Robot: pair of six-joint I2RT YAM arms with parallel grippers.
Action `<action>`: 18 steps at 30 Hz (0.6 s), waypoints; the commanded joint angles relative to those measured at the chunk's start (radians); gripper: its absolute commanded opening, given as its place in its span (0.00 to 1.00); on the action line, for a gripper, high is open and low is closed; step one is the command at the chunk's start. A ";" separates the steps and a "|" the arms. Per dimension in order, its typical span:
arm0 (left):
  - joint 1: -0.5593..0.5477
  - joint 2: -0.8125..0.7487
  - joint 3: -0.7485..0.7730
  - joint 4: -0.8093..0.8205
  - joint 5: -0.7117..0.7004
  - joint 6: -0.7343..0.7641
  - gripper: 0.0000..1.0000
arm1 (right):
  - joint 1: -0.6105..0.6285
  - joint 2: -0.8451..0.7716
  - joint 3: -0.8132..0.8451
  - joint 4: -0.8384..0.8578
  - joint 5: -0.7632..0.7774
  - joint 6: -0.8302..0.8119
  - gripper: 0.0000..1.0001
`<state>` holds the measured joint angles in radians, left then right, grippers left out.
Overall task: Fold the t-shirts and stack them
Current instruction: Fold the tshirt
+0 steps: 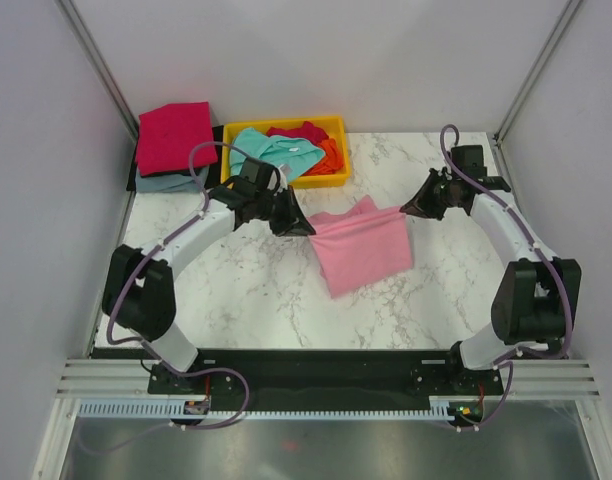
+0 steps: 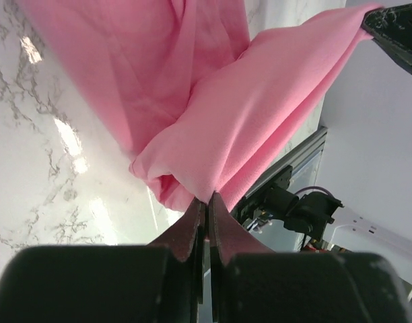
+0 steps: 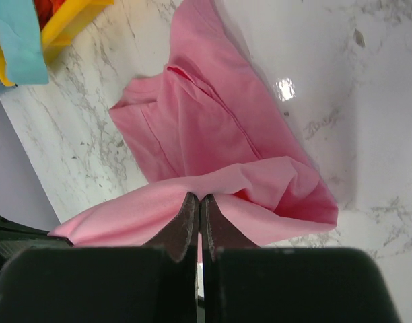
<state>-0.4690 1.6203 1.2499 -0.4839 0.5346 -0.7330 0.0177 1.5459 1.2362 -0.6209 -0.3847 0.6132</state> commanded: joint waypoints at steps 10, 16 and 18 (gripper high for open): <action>0.121 0.314 0.212 -0.042 0.100 0.081 0.02 | 0.025 0.341 0.249 0.162 0.017 0.054 0.00; 0.158 0.404 0.299 -0.044 0.116 0.089 0.02 | 0.050 0.460 0.408 0.164 0.035 0.063 0.00; 0.162 0.432 0.318 -0.044 0.119 0.087 0.03 | 0.051 0.509 0.433 0.164 0.035 0.066 0.00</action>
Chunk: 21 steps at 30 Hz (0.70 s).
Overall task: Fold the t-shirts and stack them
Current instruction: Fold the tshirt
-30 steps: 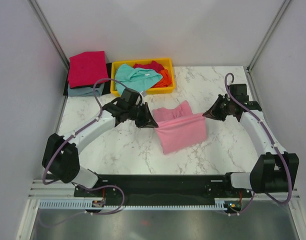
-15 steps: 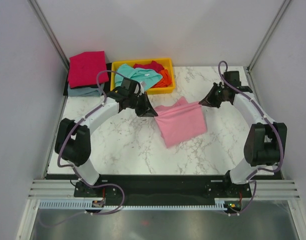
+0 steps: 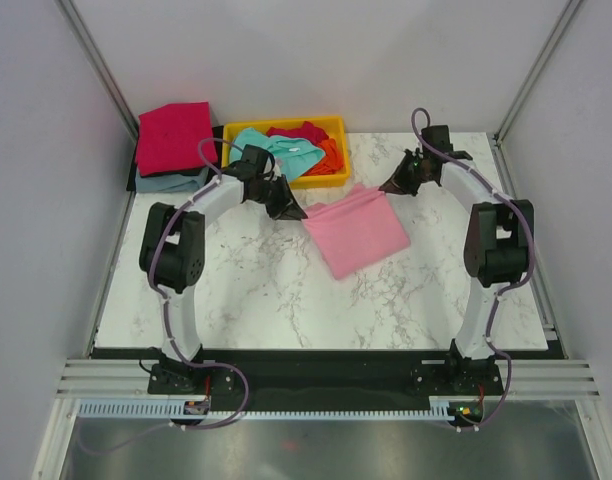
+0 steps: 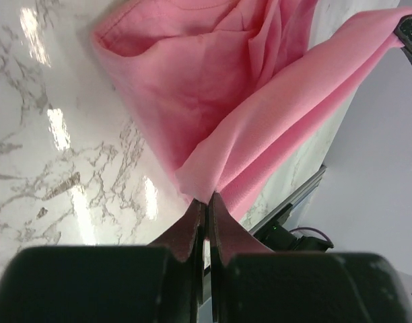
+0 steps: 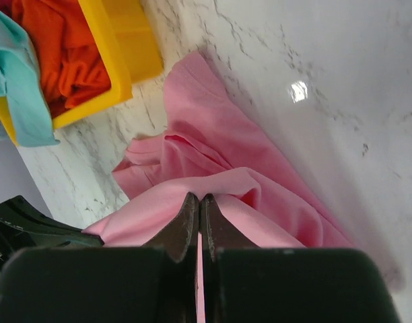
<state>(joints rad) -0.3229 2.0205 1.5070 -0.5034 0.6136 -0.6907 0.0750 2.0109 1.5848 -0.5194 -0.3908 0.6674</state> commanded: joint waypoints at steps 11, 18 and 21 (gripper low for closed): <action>0.067 0.280 0.278 -0.050 0.025 0.057 0.10 | 0.006 0.276 0.302 0.065 0.033 0.023 0.30; 0.087 0.271 0.499 -0.193 -0.026 0.100 1.00 | -0.009 0.316 0.504 0.059 0.010 0.034 0.74; 0.087 0.262 0.715 -0.320 -0.124 0.145 1.00 | -0.014 0.215 0.456 0.062 0.081 -0.008 0.75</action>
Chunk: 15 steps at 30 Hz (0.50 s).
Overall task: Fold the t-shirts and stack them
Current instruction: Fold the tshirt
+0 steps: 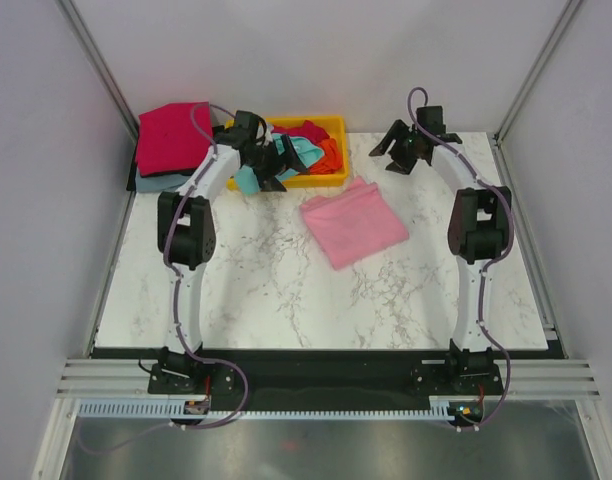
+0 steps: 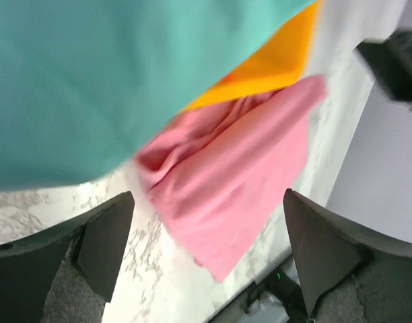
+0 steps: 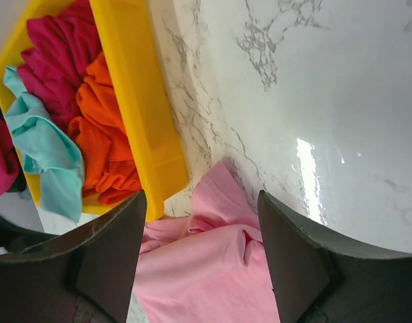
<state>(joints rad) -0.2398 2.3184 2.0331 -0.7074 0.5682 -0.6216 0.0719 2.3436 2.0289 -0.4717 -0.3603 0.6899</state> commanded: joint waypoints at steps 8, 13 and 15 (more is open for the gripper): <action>-0.053 -0.306 -0.153 -0.035 -0.274 0.120 0.97 | 0.019 -0.469 -0.496 0.229 0.083 -0.099 0.66; -0.130 -0.456 -0.506 0.153 -0.249 0.085 0.96 | 0.081 -0.455 -0.599 0.294 -0.011 -0.116 0.42; -0.148 -0.470 -0.594 0.213 -0.243 0.063 0.95 | 0.091 -0.391 -0.572 0.294 -0.070 -0.105 0.34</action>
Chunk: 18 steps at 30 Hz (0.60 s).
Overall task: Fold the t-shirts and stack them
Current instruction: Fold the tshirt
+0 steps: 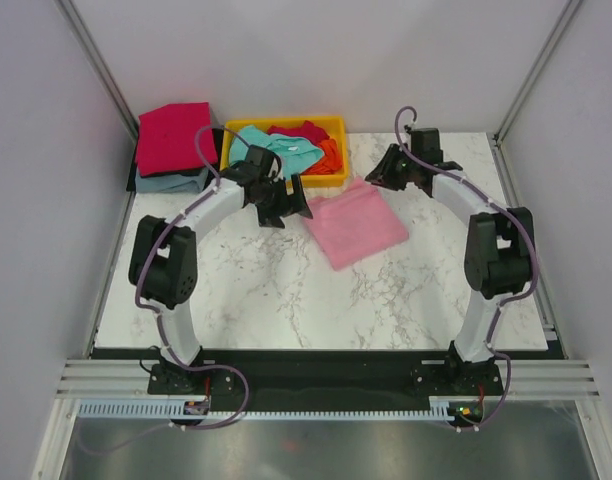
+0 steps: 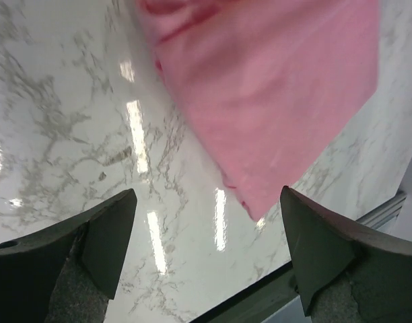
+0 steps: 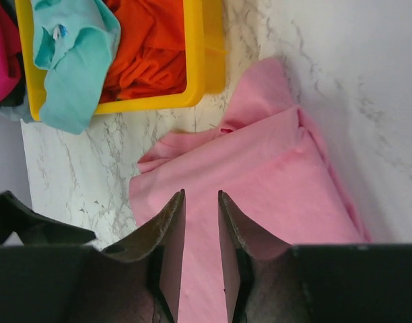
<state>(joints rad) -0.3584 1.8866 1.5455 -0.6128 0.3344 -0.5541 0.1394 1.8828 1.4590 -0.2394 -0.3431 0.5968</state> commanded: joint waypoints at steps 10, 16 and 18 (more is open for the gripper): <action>-0.080 -0.087 -0.235 0.157 0.005 -0.018 0.92 | 0.037 0.329 0.220 0.069 -0.119 0.023 0.29; -0.082 -0.116 -0.274 0.156 0.006 0.000 0.91 | 0.008 0.534 0.453 0.066 -0.238 0.061 0.31; -0.083 -0.126 -0.292 0.156 0.009 -0.001 0.91 | -0.014 0.594 0.495 0.113 -0.335 0.136 0.34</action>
<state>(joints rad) -0.4362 1.8107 1.2762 -0.4904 0.3393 -0.5564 0.1566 2.3882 1.8763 -0.1974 -0.5373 0.6495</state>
